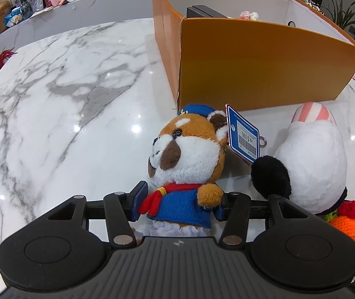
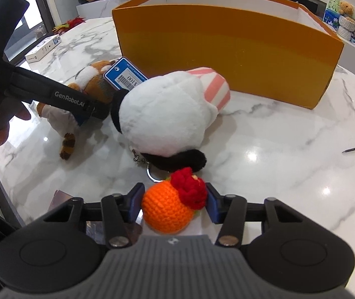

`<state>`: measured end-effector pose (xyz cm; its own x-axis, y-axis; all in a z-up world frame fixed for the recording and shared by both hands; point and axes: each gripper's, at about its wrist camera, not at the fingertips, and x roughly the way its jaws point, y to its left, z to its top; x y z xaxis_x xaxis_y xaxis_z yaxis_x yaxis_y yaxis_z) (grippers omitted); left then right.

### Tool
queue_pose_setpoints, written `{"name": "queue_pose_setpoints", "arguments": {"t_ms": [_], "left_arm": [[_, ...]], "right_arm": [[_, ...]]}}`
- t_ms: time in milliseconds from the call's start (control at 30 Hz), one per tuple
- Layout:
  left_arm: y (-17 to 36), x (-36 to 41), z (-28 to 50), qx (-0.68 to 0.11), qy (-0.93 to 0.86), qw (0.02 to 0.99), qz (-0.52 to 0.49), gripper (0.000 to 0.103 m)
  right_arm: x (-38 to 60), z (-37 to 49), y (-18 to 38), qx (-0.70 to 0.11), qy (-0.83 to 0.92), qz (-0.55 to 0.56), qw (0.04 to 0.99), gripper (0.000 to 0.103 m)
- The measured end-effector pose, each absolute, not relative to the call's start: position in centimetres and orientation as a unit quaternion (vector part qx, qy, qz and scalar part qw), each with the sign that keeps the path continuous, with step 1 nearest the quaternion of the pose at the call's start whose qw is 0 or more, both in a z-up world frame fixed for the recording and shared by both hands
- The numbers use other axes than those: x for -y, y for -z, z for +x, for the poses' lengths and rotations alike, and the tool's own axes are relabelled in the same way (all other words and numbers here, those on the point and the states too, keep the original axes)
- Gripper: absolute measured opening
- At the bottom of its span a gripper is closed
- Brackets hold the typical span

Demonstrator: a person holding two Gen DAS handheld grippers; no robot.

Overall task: Organize objects
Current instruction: 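Grasp the sailor plush with left gripper while right gripper grasps the orange crocheted ball, then lift the sailor plush with left gripper while right gripper carries the crocheted ball to the box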

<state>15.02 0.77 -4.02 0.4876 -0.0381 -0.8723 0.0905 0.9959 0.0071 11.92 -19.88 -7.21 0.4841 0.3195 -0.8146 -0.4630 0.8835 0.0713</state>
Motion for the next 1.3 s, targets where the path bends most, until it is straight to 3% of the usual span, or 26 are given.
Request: {"name": "queue_pose_setpoints", "arguments": {"t_ms": [567,1300], "left_arm": [[3.3,-0.8,14.1,-0.506,0.051,0.86,0.027,0.051],[-0.7,-0.3,10.6,-0.47,0.056,0.88,0.039,0.05]], "right_arm": [[20.6,11.9,6.7,-0.448,-0.222,-0.087,0.862,0.051],[22.0,10.7,3.0,-0.41,-0.197,-0.078,0.887,0.051]]}}
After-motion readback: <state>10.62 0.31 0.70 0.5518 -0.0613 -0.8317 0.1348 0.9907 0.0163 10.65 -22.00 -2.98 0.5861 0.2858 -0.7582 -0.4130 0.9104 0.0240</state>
